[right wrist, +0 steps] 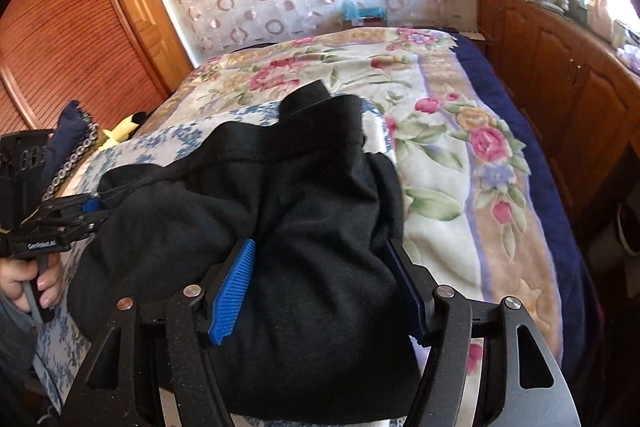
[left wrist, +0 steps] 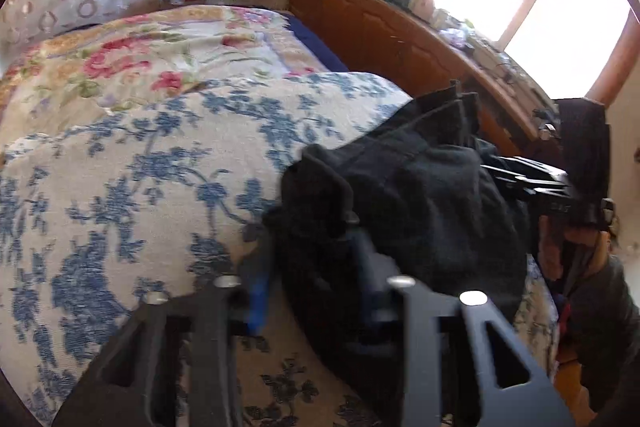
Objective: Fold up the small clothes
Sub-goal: 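Lift the folded shirt with both grippers and carry it toward the clothes stack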
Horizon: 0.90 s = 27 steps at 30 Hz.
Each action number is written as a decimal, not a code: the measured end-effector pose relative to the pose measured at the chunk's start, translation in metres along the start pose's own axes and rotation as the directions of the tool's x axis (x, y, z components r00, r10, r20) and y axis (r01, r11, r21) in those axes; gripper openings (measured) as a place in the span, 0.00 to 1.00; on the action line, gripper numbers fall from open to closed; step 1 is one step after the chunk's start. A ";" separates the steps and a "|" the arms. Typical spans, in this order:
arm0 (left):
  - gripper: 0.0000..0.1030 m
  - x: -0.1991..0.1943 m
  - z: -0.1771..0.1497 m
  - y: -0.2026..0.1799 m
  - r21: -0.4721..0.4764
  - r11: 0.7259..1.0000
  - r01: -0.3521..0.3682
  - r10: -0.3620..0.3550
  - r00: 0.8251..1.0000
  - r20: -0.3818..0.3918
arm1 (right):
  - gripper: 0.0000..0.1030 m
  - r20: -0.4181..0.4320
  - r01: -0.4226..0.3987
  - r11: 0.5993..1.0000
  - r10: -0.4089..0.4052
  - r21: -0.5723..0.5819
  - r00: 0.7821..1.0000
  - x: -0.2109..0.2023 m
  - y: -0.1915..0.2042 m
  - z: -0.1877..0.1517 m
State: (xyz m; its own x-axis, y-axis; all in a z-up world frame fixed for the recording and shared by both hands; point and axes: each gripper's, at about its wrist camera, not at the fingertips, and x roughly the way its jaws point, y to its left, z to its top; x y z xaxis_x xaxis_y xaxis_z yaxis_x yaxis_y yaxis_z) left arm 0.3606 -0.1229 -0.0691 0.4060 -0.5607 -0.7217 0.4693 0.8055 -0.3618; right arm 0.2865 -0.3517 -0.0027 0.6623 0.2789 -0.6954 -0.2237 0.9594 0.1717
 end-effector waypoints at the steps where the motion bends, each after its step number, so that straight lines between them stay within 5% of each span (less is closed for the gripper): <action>1: 0.17 -0.001 0.000 -0.001 -0.003 1.000 0.012 -0.012 1.000 0.001 | 0.63 0.001 0.000 1.000 0.000 -0.005 1.000 -0.001 0.001 -0.001; 6: 0.10 -0.022 0.002 -0.011 0.017 0.997 0.070 -0.070 0.996 0.051 | 0.31 -0.013 -0.035 0.999 0.035 -0.039 0.999 -0.001 -0.002 -0.005; 9: 0.10 -0.050 0.004 -0.019 0.035 0.993 0.112 -0.115 0.987 0.109 | 0.19 0.017 -0.011 0.997 0.012 -0.078 1.000 -0.009 0.002 -0.003; 15: 0.09 -0.124 -0.007 -0.029 0.099 0.990 0.102 -0.122 0.969 0.216 | 0.17 0.202 -0.016 0.991 0.043 -0.132 0.979 -0.057 0.032 0.006; 21: 0.10 -0.209 -0.031 0.008 0.056 0.998 0.013 -0.032 0.940 0.340 | 0.17 0.243 -0.083 0.960 0.150 -0.267 0.958 -0.065 0.098 0.033; 27: 0.09 -0.302 -0.066 0.077 -0.093 0.987 -0.128 0.157 0.874 0.460 | 0.17 0.232 -0.171 0.889 0.289 -0.425 0.929 -0.036 0.192 0.082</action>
State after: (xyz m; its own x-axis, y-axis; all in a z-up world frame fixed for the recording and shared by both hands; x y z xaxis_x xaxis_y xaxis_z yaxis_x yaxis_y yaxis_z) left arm 0.2222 0.1212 0.0817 0.7892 -0.4521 -0.4156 0.3385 0.8849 -0.3199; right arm 0.2788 -0.1738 0.1126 0.7164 0.5459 -0.4344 -0.6155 0.7877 -0.0250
